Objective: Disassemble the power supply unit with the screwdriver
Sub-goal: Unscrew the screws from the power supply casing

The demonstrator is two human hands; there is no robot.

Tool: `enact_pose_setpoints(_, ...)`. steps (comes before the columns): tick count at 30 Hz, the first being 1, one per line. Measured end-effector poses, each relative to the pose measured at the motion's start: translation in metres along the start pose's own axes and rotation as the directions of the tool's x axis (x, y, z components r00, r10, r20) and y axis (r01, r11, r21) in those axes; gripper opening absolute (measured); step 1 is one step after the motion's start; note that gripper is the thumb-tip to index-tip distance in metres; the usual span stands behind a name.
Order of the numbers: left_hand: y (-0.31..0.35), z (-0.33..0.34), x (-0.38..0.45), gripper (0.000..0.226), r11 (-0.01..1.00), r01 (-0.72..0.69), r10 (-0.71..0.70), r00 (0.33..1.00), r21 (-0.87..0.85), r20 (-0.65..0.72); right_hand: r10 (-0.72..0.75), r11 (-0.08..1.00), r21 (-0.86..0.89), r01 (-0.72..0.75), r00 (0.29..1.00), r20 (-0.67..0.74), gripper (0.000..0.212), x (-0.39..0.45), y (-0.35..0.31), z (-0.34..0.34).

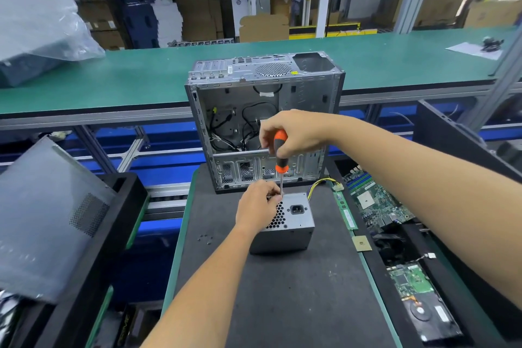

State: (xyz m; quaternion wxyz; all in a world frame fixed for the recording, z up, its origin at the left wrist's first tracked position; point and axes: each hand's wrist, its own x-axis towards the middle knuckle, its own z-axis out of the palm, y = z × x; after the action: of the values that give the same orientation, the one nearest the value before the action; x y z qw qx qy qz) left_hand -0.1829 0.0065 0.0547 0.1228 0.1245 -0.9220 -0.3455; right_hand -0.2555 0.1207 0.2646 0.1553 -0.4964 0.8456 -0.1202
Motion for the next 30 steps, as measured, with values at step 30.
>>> enact_pose_setpoints(30, 0.0, -0.003, -0.004, 0.02, 0.999, -0.04, 0.04, 0.999, -0.005, 0.0, 0.118, 0.967, -0.216, -0.137, 0.988, -0.097, 0.035, -0.002, 0.003, 0.008)
